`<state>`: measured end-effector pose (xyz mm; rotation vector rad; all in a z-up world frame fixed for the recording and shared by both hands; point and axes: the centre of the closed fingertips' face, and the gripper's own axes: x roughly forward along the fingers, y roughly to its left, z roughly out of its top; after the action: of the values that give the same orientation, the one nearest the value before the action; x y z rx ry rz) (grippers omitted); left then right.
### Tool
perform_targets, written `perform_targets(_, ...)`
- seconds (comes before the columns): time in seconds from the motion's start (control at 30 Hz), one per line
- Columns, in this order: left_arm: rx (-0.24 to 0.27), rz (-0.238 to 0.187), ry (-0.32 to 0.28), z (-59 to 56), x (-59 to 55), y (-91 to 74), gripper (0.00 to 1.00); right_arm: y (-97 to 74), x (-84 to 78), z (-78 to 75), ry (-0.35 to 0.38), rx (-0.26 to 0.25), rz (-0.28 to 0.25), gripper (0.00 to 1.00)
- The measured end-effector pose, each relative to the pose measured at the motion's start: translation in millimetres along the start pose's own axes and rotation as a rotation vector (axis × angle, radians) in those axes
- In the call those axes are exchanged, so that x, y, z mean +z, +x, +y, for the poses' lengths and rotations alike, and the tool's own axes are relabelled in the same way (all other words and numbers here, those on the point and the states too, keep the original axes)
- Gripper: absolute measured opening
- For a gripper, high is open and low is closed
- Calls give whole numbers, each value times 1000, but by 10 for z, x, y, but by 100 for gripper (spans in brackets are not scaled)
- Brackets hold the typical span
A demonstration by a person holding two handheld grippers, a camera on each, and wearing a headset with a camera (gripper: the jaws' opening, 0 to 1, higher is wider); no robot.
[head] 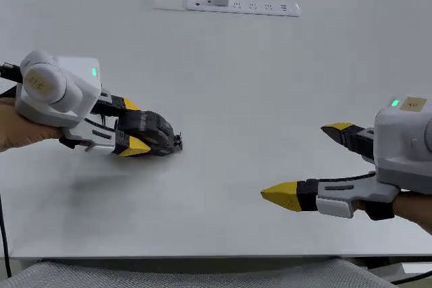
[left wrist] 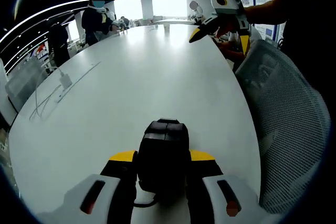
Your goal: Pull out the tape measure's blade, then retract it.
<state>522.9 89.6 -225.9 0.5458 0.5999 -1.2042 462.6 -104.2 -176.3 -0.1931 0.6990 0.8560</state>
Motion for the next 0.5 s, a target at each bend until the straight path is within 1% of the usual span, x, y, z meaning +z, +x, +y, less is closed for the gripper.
perform_targets(0.17, -3, -10, -3, 0, -2, -4, 30, 75, -7, 4, -6, 15, 8, 93)
perform_targets(0.33, -10, -10, -5, -1, -4, 1, 30, 170, 1, 7, -19, 33, 17, 92)
perform_targets(0.47, -16, -5, 0, 2, -5, 2, 29, 269, 43, 22, -33, 63, 18, 91)
perform_targets(0.5, -18, -4, -1, 3, -4, 2, 29, 293, 49, 28, -39, 73, 19, 89)
